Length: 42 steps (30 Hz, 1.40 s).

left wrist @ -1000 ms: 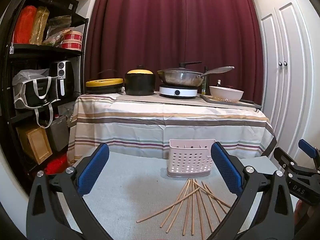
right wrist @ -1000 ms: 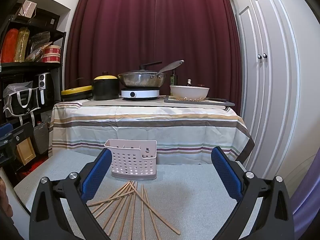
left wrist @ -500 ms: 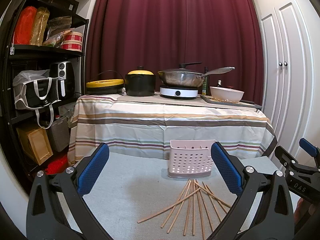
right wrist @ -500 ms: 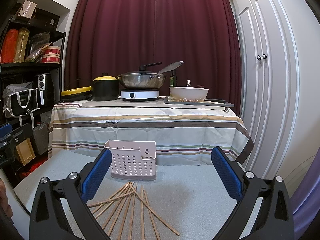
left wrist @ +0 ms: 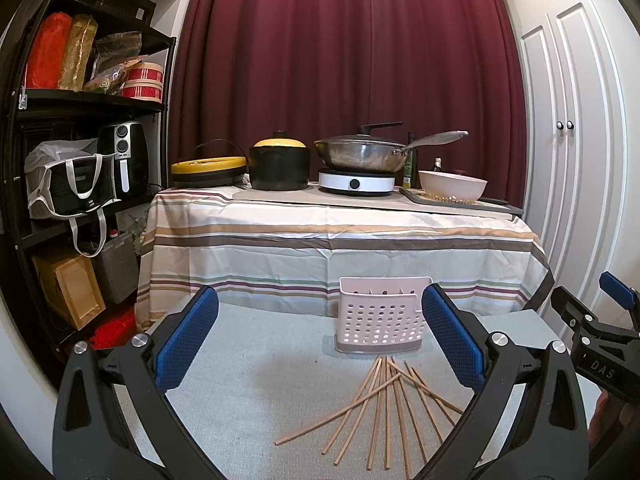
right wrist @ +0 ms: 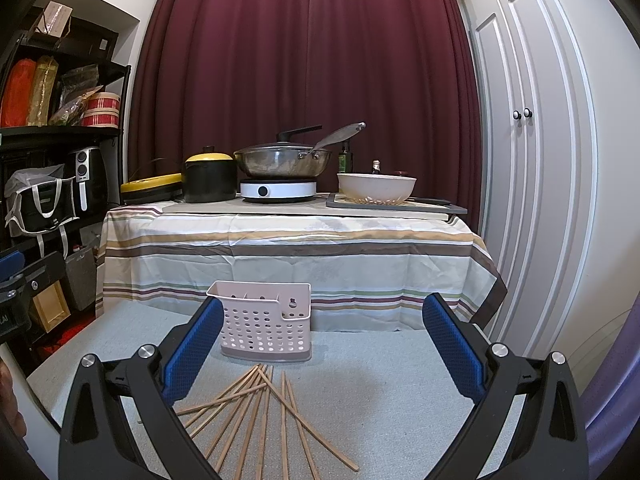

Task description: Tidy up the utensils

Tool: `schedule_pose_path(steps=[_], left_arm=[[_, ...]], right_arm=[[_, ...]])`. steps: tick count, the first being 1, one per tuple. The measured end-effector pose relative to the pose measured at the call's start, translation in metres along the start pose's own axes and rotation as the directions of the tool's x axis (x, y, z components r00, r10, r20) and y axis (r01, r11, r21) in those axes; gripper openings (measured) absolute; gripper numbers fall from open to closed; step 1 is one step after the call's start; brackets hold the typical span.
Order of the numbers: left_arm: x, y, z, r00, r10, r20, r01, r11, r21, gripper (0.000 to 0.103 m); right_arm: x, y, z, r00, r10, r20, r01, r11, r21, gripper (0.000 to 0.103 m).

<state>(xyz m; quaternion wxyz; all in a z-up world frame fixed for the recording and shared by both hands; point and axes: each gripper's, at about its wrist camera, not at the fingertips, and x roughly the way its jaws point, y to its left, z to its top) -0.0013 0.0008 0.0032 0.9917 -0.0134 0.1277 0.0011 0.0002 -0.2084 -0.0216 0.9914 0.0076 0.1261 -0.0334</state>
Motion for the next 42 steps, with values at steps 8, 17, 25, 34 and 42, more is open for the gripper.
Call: schedule_pose_path(steps=[8, 17, 25, 34, 42], left_arm=[[0.0001, -0.0001, -0.0004, 1.000, -0.001, -0.002, 0.001, 1.000, 0.001, 0.099], [0.0011, -0.0014, -0.0032, 1.000, -0.003, -0.004, 0.003, 1.000, 0.003, 0.099], [0.0013, -0.0024, -0.0046, 1.000, -0.004, -0.006, 0.004, 1.000, 0.004, 0.099], [0.0019, -0.0031, -0.0057, 1.000, -0.004, -0.007, 0.004, 1.000, 0.004, 0.099], [0.0039, -0.0037, -0.0097, 1.000, -0.005, -0.014, 0.005, 1.000, 0.005, 0.099]], right_arm=[[0.0000, 0.0002, 0.0002, 1.000, -0.001, 0.000, 0.001, 1.000, -0.001, 0.097], [-0.0001, 0.0003, 0.0001, 1.000, -0.001, 0.000, 0.001, 1.000, -0.001, 0.097], [0.0010, -0.0009, -0.0001, 1.000, -0.001, 0.000, 0.001, 1.000, 0.000, 0.097], [0.0009, -0.0027, -0.0006, 1.000, 0.001, -0.002, -0.001, 1.000, -0.001, 0.097], [0.0005, -0.0009, -0.0033, 1.000, 0.003, -0.004, -0.003, 1.000, -0.002, 0.097]])
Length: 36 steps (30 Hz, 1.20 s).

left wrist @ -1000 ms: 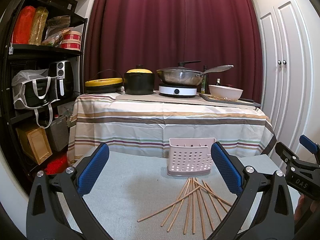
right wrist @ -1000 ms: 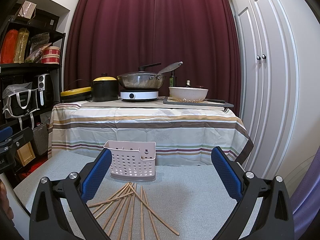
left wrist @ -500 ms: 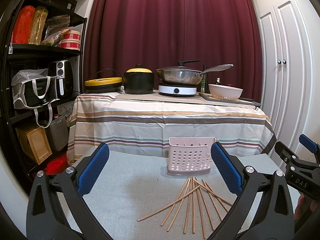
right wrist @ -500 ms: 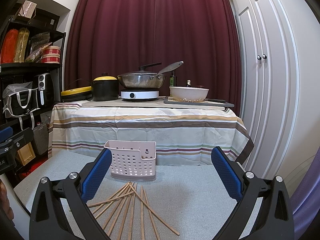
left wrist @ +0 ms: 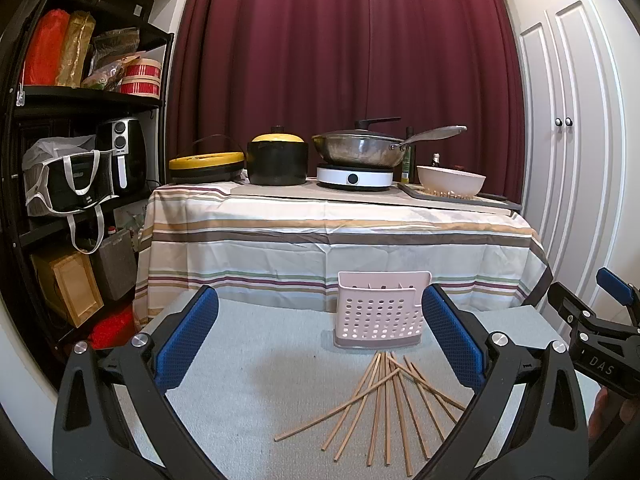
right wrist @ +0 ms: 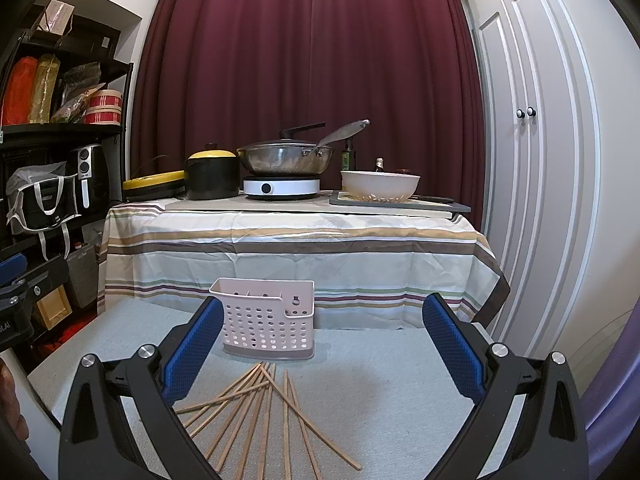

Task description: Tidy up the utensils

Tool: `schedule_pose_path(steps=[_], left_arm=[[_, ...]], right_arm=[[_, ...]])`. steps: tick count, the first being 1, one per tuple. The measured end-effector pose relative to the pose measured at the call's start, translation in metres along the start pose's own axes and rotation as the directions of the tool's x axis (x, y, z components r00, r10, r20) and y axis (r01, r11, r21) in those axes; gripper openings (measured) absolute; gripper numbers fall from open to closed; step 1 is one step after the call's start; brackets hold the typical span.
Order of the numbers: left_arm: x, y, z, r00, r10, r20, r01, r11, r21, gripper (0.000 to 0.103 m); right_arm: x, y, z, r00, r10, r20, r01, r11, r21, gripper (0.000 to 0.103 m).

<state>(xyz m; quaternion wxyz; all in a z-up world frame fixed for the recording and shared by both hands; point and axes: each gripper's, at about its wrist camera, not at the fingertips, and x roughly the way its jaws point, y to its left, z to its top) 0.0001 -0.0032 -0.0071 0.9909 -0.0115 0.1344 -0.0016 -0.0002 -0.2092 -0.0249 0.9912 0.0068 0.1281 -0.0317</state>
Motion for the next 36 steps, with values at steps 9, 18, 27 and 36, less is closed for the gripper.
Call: schedule_pose_path(steps=[9, 18, 27, 36], left_arm=[[0.006, 0.001, -0.005, 1.000, -0.007, -0.014, 0.008, 1.000, 0.006, 0.099], [0.054, 0.013, -0.052, 0.993, -0.020, -0.119, 0.026, 0.998, 0.051, 0.099], [0.126, 0.035, -0.146, 0.955, -0.035, -0.296, 0.073, 0.990, 0.119, 0.099], [0.157, 0.051, -0.189, 0.912, -0.075, -0.404, 0.132, 0.985, 0.115, 0.079]], right_arm=[[0.005, 0.003, -0.003, 1.000, 0.005, -0.012, -0.005, 1.000, -0.005, 0.097], [0.040, -0.003, -0.040, 0.993, 0.044, -0.106, -0.044, 0.999, -0.004, 0.097], [0.089, -0.010, -0.108, 0.958, 0.093, -0.272, -0.093, 0.996, 0.014, 0.097], [0.112, -0.009, -0.143, 0.933, 0.109, -0.344, -0.114, 0.993, 0.004, 0.097]])
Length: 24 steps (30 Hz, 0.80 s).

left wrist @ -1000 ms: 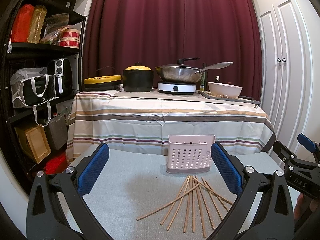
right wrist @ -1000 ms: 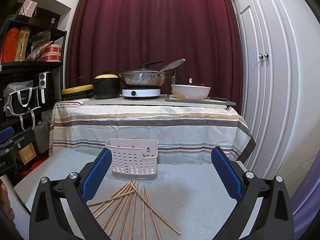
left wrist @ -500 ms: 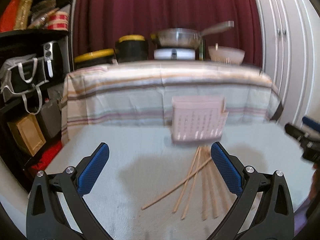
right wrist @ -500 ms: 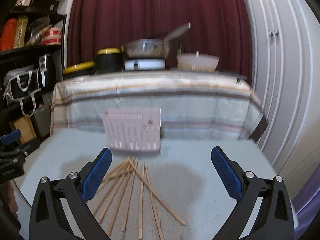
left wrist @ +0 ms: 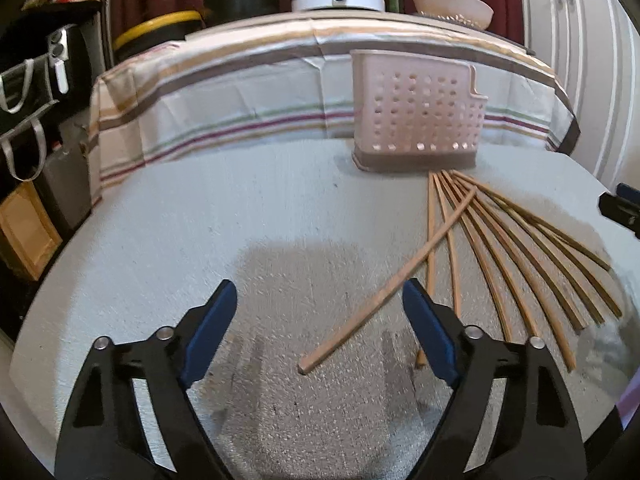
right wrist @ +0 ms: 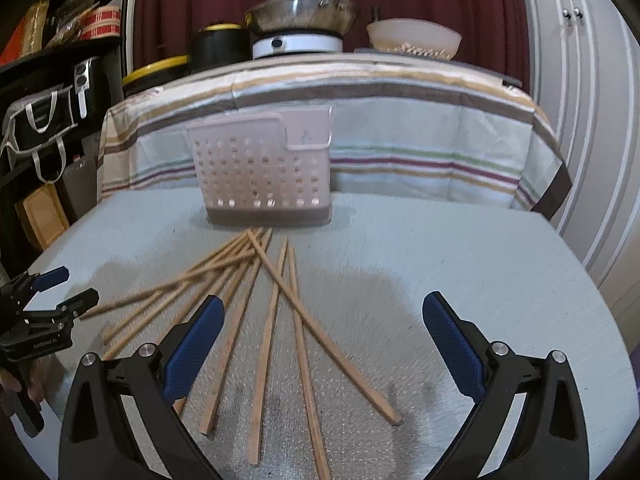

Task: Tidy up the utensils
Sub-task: 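Lower the left tool and close it on a wooden chopstick while the right tool grasps another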

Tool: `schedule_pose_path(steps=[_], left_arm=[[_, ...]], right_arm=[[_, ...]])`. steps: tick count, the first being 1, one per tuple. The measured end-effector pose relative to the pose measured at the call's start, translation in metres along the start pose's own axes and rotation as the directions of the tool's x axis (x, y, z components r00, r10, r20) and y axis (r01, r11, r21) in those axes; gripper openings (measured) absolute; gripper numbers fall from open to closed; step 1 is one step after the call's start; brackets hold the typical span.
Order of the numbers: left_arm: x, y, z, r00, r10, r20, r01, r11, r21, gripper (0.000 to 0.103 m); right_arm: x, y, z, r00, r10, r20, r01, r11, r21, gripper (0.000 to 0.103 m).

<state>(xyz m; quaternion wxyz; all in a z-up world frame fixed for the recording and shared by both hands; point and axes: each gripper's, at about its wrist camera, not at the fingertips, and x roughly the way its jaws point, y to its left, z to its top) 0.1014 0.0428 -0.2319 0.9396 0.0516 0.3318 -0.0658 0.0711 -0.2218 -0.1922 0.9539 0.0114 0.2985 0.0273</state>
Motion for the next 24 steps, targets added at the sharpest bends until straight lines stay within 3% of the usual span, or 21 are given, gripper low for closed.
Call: schedule_pose_path(steps=[3, 6, 11, 13, 16, 24], left_arm=[[0.001, 0.001, 0.001, 1.000, -0.012, -0.015, 0.013, 1.000, 0.013, 0.076], [0.007, 0.000, -0.002, 0.998, -0.028, -0.061, 0.029, 0.999, 0.025, 0.063], [0.013, -0.002, -0.008, 0.992, -0.060, -0.115, 0.064, 0.998, 0.030, 0.053], [0.014, -0.002, -0.011, 0.990, -0.078, -0.119, 0.082, 0.996, 0.028, 0.038], [0.010, 0.003, -0.016, 0.985, -0.136, -0.106, 0.134, 0.991, -0.031, 0.029], [0.001, -0.007, -0.021, 0.994, -0.082, -0.078, 0.084, 0.996, 0.017, 0.014]], right_arm=[[0.008, 0.001, -0.005, 1.000, 0.017, -0.023, -0.017, 1.000, 0.001, 0.097], [0.012, 0.003, -0.005, 0.999, 0.028, -0.028, -0.028, 1.000, 0.003, 0.097], [0.015, 0.003, -0.004, 0.999, 0.046, -0.029, -0.045, 0.999, 0.011, 0.097], [0.016, 0.002, -0.004, 0.998, 0.048, -0.029, -0.048, 0.999, 0.016, 0.097], [0.015, 0.000, -0.004, 0.998, 0.051, -0.027, -0.051, 0.998, 0.026, 0.097], [0.015, -0.004, -0.006, 0.998, 0.054, -0.021, -0.053, 0.998, 0.041, 0.097]])
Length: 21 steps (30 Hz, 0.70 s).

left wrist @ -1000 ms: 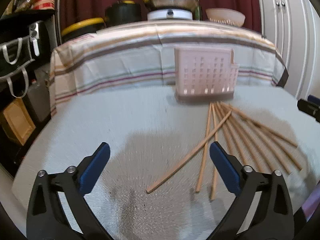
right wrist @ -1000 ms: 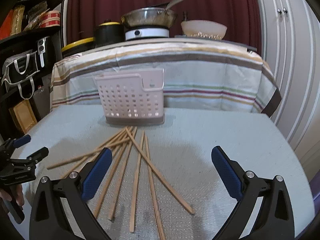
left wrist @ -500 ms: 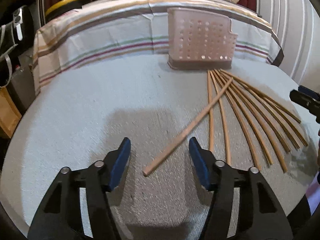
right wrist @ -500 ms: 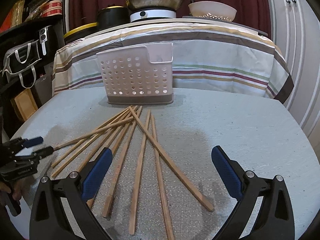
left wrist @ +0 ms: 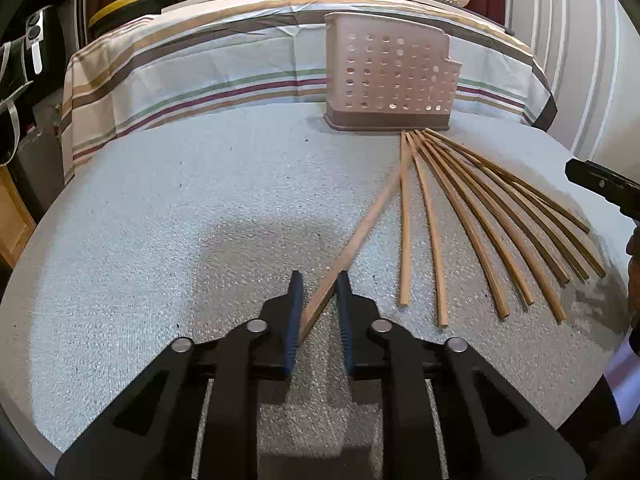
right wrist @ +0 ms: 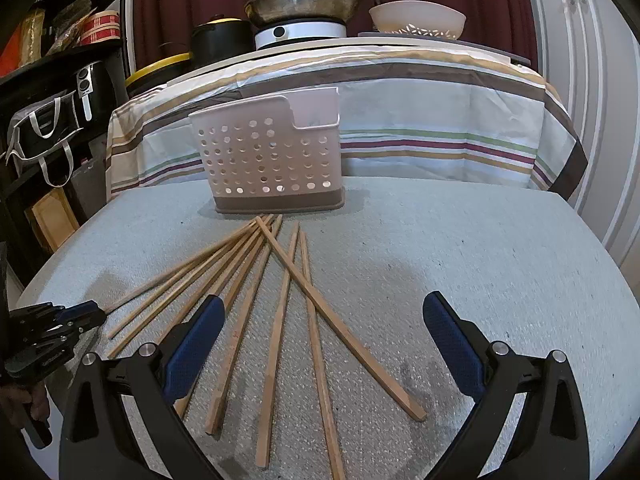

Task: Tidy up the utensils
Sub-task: 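Lower the left tool and close it on a wooden chopstick while the right tool grasps another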

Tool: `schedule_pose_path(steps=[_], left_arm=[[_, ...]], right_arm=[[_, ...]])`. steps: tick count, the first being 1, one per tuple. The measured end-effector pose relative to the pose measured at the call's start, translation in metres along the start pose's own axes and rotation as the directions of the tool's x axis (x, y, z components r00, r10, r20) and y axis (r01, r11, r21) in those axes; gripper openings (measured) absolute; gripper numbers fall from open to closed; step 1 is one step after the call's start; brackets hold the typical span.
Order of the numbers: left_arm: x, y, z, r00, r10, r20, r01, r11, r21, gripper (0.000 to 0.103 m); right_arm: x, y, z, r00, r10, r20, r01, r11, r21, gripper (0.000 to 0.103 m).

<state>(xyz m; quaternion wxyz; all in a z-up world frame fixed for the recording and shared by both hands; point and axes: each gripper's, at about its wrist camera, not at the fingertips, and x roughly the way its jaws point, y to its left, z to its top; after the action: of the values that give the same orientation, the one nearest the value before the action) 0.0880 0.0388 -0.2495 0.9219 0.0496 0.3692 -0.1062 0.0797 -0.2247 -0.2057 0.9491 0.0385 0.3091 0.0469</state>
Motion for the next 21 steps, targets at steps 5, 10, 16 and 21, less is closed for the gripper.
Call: schedule_pose_path(steps=[5, 10, 16, 21], left_arm=[[-0.003, -0.004, -0.003, 1.000, 0.019, 0.014, -0.020, 1.000, 0.016, 0.012], [-0.008, -0.007, -0.010, 0.999, 0.041, 0.033, -0.042, 0.999, 0.027, 0.009], [-0.011, -0.005, -0.014, 0.999, 0.040, 0.036, -0.040, 0.999, -0.006, 0.006], [-0.010, -0.005, -0.012, 0.998, 0.046, 0.032, -0.045, 0.999, -0.018, 0.006]], right_arm=[[-0.002, -0.004, -0.004, 1.000, -0.001, -0.004, 0.001, 1.000, 0.006, 0.097], [-0.006, -0.010, -0.008, 1.000, -0.011, -0.002, 0.011, 1.000, -0.002, 0.097], [-0.007, -0.020, -0.017, 0.999, -0.034, -0.021, 0.034, 0.999, -0.003, 0.097], [-0.009, -0.027, -0.023, 0.999, -0.036, -0.024, 0.035, 0.999, -0.015, 0.094]])
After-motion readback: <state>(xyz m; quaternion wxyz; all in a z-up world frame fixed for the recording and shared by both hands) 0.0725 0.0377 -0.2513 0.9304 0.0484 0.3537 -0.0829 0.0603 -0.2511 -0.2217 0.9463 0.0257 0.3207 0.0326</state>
